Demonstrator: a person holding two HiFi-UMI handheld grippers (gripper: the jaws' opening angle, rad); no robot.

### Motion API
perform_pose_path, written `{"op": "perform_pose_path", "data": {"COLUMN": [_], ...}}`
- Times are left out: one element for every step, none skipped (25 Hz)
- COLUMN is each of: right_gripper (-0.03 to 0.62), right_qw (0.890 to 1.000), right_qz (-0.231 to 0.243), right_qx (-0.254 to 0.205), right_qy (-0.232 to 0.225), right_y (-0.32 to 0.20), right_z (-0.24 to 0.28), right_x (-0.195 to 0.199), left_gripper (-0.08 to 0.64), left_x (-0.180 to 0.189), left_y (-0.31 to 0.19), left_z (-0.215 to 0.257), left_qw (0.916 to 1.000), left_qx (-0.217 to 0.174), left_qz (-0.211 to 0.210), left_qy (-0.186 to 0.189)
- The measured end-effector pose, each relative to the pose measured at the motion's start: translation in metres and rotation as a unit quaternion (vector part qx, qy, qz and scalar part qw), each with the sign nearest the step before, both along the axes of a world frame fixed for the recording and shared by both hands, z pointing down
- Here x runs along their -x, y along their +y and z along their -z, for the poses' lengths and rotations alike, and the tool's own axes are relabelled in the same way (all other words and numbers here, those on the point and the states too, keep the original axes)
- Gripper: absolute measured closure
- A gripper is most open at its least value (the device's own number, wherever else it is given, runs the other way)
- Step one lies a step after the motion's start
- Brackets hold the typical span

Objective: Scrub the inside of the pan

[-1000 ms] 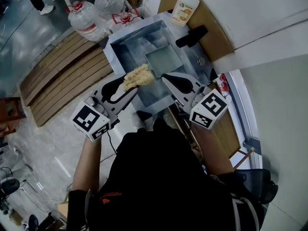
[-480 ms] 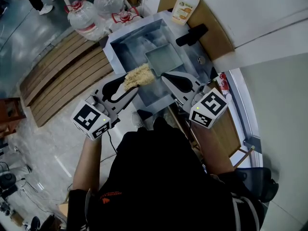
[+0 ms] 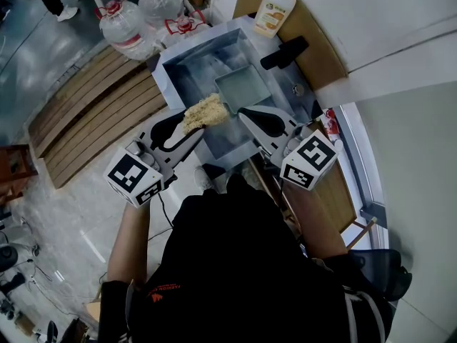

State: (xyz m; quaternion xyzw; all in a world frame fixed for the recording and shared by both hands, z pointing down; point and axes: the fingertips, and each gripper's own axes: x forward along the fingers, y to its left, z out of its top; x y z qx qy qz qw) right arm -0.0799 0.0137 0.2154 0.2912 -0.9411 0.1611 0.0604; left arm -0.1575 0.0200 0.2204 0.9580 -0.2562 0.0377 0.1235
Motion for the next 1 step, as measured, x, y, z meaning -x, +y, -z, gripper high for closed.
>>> {"op": "perform_pose_path", "data": {"right_gripper": [0.588], "right_qw": [1.000], "right_qz": [0.000], "right_qx": [0.000], "right_qy": [0.000], "right_y": [-0.0003], "right_z": [-0.0001], "right_x": [0.0000], "left_gripper": [0.383], "left_x": [-0.0002], "left_y": [-0.0004], "left_z": [-0.0003], "left_qw": [1.0000], "left_qx": [0.000], "left_qz": [0.000], "left_qy": [0.000]}}
